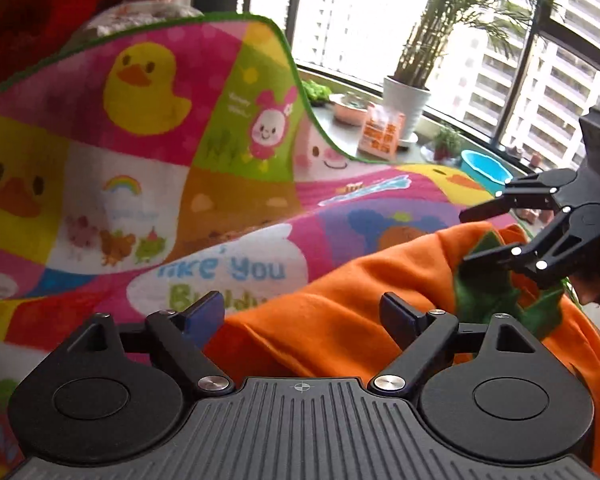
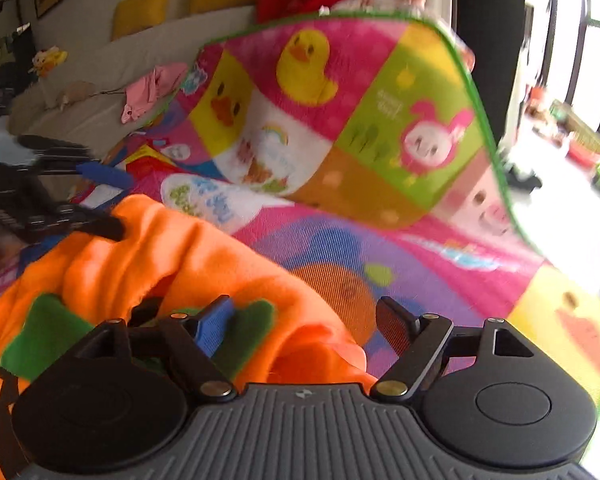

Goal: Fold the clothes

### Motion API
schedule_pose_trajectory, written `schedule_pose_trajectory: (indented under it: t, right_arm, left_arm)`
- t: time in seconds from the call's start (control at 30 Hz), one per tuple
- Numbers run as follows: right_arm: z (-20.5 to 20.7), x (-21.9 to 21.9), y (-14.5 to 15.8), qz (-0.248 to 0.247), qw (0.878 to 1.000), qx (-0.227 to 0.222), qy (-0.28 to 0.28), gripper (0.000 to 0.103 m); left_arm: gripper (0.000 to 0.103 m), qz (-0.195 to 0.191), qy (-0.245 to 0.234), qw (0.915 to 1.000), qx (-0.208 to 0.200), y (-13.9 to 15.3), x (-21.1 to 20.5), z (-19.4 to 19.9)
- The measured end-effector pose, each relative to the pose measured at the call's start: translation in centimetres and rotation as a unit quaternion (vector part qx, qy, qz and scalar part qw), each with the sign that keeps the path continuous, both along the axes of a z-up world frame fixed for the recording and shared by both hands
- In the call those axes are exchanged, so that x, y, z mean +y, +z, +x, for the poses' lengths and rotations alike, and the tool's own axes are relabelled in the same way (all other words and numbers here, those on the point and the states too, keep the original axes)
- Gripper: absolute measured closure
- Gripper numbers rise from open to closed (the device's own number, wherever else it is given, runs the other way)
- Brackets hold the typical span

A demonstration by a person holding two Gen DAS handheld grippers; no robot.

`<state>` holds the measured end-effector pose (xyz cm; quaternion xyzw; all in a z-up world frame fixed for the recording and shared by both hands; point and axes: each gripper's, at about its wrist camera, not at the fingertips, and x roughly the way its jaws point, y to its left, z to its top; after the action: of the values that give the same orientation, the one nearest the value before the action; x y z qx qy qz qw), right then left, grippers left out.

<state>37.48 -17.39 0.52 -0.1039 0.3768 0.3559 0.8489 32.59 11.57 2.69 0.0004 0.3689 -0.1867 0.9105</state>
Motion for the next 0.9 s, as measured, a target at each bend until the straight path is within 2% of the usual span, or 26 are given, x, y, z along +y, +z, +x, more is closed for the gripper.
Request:
schedule_pose_trajectory:
  t: [0.13,0.2,0.23,0.27,0.33,0.37,0.43,0.6,0.73,0.9]
  right_arm:
    - [1.6,-0.1,-2.6,0.032,0.997,0.065,-0.002,0.025]
    - [1.3,0.3,-3.5,0.025,0.997,0.068,0.001,0.033]
    - [0.9,0.6,-3.5,0.023,0.998,0.061,0.008,0.044]
    - [0.4,0.8,-3.1,0.022,0.998,0.054,0.015,0.064]
    - [-0.6,1.4,-2.3,0.011,0.999,0.034,0.021,0.082]
    - [-1.5,1.5,-1.7,0.002,1.000,0.018,0.022,0.085]
    - [-3.8,1.7,-0.3,-0.007,0.999,-0.021,0.033,0.086]
    - [-11.5,1.1,3.2,-0.036,0.990,-0.119,0.071,0.086]
    - [-18.8,0.6,3.3,-0.088,0.972,-0.194,0.101,0.086]
    - [-26.6,0.6,1.4,-0.144,0.949,-0.245,0.136,0.086]
  left_arm:
    - [0.015,-0.006,-0.005,0.9999,0.009,-0.6,-0.3,-0.3]
    - [0.030,-0.009,-0.007,0.9999,0.013,-1.0,-0.4,-0.4]
    - [0.039,-0.010,-0.008,0.9998,0.015,-1.1,-0.5,-0.5]
    - [0.050,-0.011,-0.009,0.9997,0.017,-1.3,-0.5,-0.5]
    - [0.069,-0.014,-0.011,0.9996,0.021,-1.6,-0.7,-0.7]
    - [0.076,-0.016,-0.012,0.9995,0.024,-1.8,-0.7,-0.8]
    - [0.079,-0.017,-0.015,0.9994,0.025,-1.8,-0.9,-1.2]
    - [0.080,-0.004,-0.036,0.9991,-0.023,2.4,-2.0,-7.5]
    - [0.080,0.023,-0.061,0.9970,-0.042,3.9,-3.0,-13.1]
    - [0.080,0.073,-0.080,0.9932,-0.044,2.5,-4.5,-18.3]
